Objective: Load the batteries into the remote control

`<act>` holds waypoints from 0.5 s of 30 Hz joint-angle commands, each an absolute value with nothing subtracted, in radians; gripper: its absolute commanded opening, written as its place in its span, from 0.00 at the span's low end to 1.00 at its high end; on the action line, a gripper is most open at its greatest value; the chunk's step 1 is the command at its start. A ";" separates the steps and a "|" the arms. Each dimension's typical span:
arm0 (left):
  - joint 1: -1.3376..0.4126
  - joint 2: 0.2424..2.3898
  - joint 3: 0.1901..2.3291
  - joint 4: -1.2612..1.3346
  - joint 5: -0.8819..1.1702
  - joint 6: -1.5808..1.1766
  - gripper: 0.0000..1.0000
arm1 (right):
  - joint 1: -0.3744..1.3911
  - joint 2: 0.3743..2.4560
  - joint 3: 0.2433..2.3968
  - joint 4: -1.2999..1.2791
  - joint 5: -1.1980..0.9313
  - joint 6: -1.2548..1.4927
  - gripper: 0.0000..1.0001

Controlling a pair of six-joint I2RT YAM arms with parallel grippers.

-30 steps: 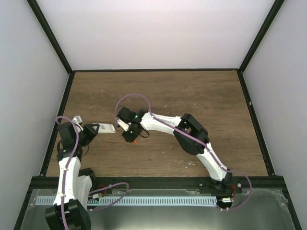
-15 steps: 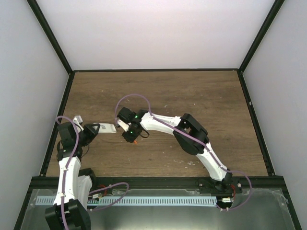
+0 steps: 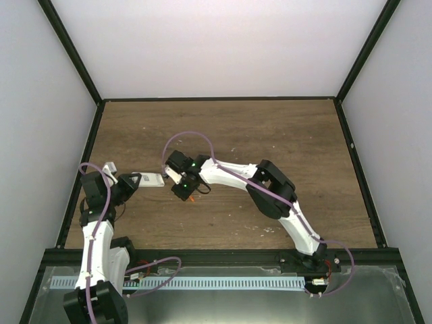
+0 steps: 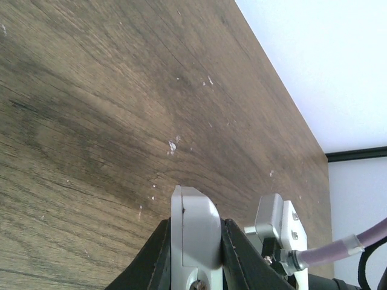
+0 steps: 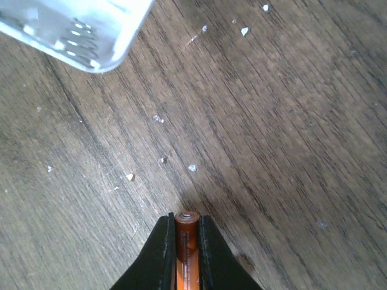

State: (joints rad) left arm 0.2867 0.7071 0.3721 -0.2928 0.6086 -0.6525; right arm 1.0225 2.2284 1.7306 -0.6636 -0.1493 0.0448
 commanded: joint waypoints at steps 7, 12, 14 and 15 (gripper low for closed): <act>0.291 0.701 0.401 -0.274 0.625 -0.664 0.00 | 1.027 2.164 1.685 -0.637 -0.161 0.052 0.04; 0.291 0.701 0.400 -0.258 0.634 -0.677 0.00 | 1.027 2.140 1.680 -0.630 -0.145 0.054 0.01; 0.291 0.700 0.391 -0.232 0.654 -0.698 0.00 | 1.022 2.114 1.675 -0.623 -0.137 0.063 0.01; 0.291 0.702 0.387 -0.211 0.670 -0.711 0.00 | 1.017 2.096 1.666 -0.616 -0.133 0.075 0.01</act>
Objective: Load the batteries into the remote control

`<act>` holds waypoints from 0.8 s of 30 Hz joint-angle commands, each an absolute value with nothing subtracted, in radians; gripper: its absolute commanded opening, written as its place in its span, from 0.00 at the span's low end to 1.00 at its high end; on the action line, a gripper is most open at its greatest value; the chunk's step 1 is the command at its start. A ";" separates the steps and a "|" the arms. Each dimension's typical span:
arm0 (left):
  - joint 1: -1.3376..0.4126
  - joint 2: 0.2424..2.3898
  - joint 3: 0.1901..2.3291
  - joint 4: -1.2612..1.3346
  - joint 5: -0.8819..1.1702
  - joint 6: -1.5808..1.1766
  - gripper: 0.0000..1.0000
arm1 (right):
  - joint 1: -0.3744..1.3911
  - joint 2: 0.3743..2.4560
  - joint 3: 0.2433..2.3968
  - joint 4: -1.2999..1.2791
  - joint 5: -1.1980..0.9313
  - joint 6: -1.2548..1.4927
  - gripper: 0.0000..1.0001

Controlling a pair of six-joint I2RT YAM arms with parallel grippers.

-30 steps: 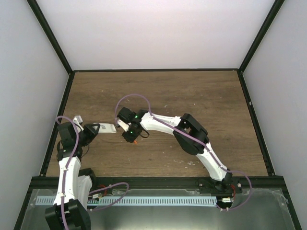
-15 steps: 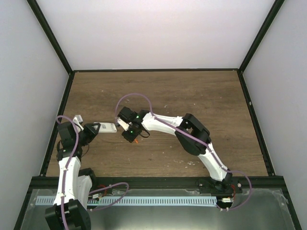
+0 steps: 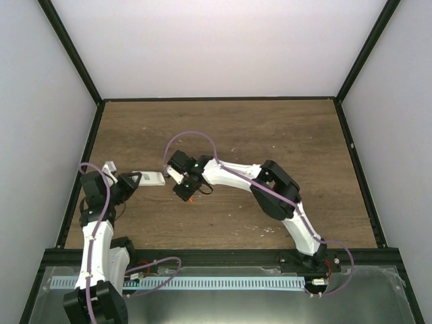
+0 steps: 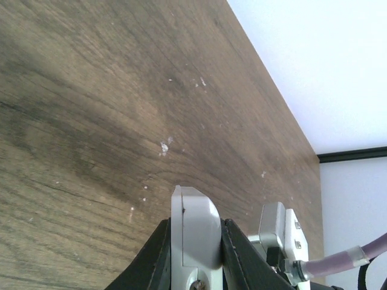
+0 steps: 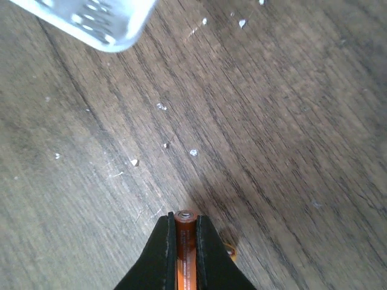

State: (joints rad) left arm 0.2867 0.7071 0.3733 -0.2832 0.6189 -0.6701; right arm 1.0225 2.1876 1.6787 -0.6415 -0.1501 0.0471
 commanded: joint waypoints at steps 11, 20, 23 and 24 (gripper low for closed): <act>0.290 0.732 0.300 0.166 0.801 -0.980 0.00 | 0.859 1.759 1.394 -0.364 -0.297 0.236 0.01; 0.258 0.768 0.272 0.529 0.840 -1.200 0.00 | 0.844 1.735 1.426 -0.167 -0.438 0.295 0.01; 0.237 0.776 0.272 0.572 0.830 -1.224 0.00 | 0.843 1.759 1.469 -0.158 -0.442 0.305 0.01; 0.235 0.774 0.281 0.539 0.825 -1.204 0.00 | 0.844 1.772 1.489 -0.185 -0.414 0.300 0.01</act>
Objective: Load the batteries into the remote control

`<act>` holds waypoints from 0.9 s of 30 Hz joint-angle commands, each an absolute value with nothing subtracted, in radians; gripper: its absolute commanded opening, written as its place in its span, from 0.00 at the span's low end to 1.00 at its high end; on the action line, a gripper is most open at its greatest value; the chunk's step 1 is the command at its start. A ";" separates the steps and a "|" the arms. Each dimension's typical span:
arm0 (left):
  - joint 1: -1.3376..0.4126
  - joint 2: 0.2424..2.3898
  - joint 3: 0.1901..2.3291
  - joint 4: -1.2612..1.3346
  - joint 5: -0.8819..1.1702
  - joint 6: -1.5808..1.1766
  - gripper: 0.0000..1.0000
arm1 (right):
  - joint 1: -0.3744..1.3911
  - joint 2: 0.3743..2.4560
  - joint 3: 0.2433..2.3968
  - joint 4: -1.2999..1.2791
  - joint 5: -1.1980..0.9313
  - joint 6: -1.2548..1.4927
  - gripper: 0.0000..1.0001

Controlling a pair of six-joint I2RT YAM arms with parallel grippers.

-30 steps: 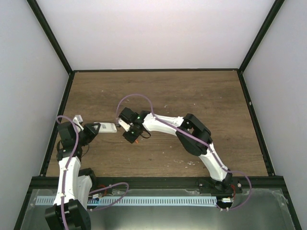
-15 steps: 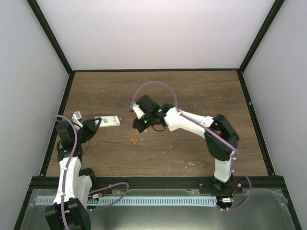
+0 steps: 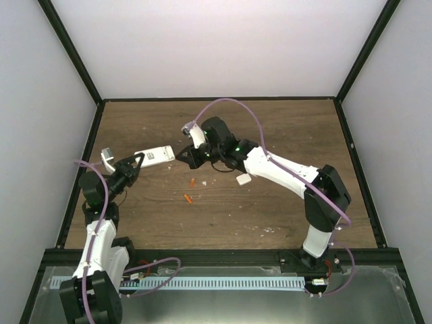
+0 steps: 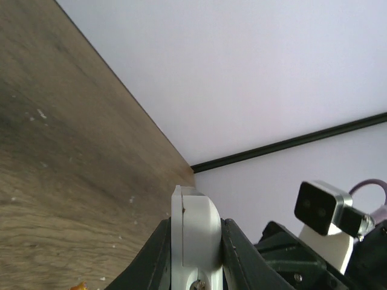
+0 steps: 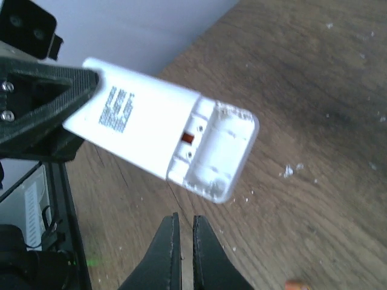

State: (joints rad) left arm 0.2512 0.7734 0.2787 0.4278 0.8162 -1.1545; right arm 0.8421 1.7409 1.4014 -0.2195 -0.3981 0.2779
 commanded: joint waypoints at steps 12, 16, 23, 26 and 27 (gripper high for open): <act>0.247 0.784 0.383 0.165 0.701 -0.886 0.00 | 0.824 1.822 1.457 -0.448 -0.147 0.271 0.29; 0.249 0.782 0.430 0.066 0.689 -0.801 0.00 | 0.818 1.830 1.404 -0.492 -0.173 0.321 0.45; 0.250 0.781 0.419 0.063 0.693 -0.795 0.00 | 0.818 1.948 1.482 -0.549 -0.181 0.121 0.48; 0.250 0.778 0.413 0.064 0.695 -0.796 0.00 | 0.818 1.971 1.513 -0.566 -0.118 -0.084 0.48; 0.250 0.778 0.415 0.065 0.696 -0.794 0.00 | 0.818 1.972 1.509 -0.560 -0.109 -0.155 0.48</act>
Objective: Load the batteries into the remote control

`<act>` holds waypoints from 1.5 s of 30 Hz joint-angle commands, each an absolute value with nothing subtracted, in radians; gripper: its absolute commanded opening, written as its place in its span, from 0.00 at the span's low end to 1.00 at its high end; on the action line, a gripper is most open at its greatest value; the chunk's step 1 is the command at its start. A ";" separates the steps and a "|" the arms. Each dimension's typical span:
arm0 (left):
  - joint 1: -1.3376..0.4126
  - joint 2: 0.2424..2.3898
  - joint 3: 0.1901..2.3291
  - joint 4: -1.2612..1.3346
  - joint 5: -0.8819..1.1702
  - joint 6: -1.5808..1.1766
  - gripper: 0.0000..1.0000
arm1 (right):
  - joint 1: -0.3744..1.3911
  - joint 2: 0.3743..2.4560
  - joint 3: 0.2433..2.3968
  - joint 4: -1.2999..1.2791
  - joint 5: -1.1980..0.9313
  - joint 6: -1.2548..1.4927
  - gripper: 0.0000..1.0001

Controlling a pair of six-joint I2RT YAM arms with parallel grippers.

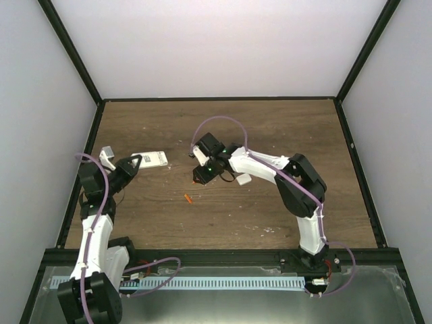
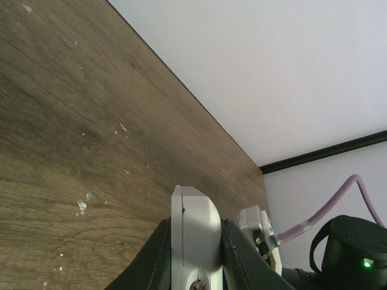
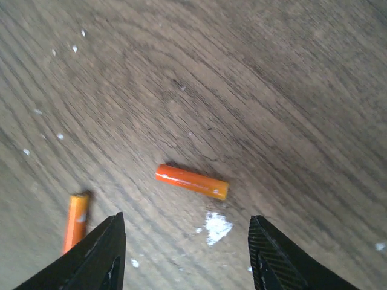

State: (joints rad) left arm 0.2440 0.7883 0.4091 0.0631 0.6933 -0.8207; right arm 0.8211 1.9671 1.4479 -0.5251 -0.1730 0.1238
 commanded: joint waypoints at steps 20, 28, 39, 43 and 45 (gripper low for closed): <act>0.250 0.782 0.418 0.060 0.699 -0.794 0.00 | 0.810 2.050 1.535 -0.555 -0.319 -0.665 0.50; 0.250 0.786 0.419 0.055 0.699 -0.793 0.00 | 0.810 2.136 1.607 -0.594 -0.348 -0.695 0.49; 0.250 0.794 0.419 0.055 0.696 -0.787 0.00 | 0.810 2.193 1.632 -0.616 -0.369 -0.694 0.45; 0.250 0.795 0.422 0.055 0.695 -0.785 0.00 | 0.811 2.210 1.643 -0.624 -0.359 -0.689 0.40; 0.250 0.796 0.421 0.054 0.693 -0.785 0.00 | 0.810 2.216 1.645 -0.624 -0.347 -0.689 0.38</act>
